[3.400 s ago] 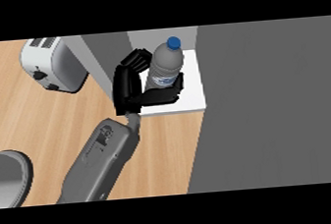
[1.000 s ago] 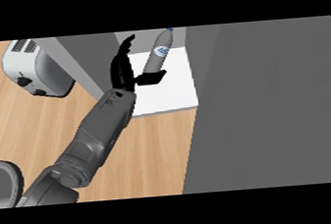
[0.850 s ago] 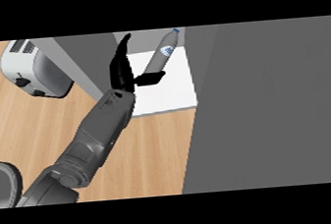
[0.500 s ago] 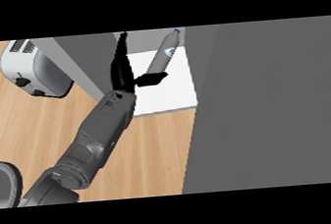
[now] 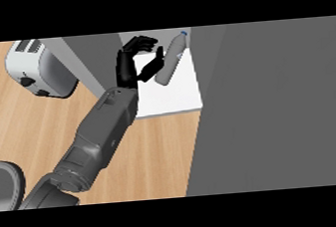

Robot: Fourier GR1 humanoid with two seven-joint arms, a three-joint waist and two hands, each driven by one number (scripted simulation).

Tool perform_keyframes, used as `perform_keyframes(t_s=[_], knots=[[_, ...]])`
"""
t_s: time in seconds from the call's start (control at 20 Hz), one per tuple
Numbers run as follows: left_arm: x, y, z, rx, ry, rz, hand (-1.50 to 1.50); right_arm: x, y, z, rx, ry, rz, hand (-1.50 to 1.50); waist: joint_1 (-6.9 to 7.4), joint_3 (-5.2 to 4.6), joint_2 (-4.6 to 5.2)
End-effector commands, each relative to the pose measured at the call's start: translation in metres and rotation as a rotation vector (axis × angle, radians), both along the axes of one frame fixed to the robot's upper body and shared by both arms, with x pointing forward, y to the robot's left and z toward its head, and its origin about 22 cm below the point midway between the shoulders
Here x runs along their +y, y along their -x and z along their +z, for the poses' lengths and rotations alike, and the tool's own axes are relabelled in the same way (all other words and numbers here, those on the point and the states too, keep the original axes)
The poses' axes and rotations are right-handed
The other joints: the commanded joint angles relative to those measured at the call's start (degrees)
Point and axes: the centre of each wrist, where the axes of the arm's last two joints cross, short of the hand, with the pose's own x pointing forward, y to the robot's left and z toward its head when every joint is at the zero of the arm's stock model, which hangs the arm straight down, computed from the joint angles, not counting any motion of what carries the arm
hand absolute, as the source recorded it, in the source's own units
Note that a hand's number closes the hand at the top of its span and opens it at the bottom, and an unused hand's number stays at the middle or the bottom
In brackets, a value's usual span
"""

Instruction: Pick up the bottled water, place it into the cabinet and close the cabinet

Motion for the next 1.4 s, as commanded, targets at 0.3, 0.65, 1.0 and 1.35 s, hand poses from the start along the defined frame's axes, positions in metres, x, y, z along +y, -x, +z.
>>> perform_keyframes(t_s=[0.3, 0.65, 1.0, 1.35], knots=[[0.004, 0.010, -0.011, -0.046, 0.240, -0.257, 1.50, -0.011, 0.009, 0.025, -0.027, -0.014, -0.025, -1.50, 2.35, 0.11, -0.83], [-0.001, 0.031, -0.018, 0.011, 0.337, -0.428, 1.50, -0.003, 0.006, 0.007, -0.024, 0.035, -0.082, -1.50, 4.19, 0.14, -1.61], [0.011, 0.069, -0.015, -0.006, 0.442, -0.425, 1.50, -0.010, 0.014, 0.018, -0.030, 0.040, -0.076, -1.50, 5.81, 0.16, -2.23], [0.044, 0.143, -0.026, 0.022, 0.479, -0.446, 1.50, -0.015, 0.020, 0.020, 0.001, 0.102, -0.003, 1.50, 5.40, 0.21, -2.09]])
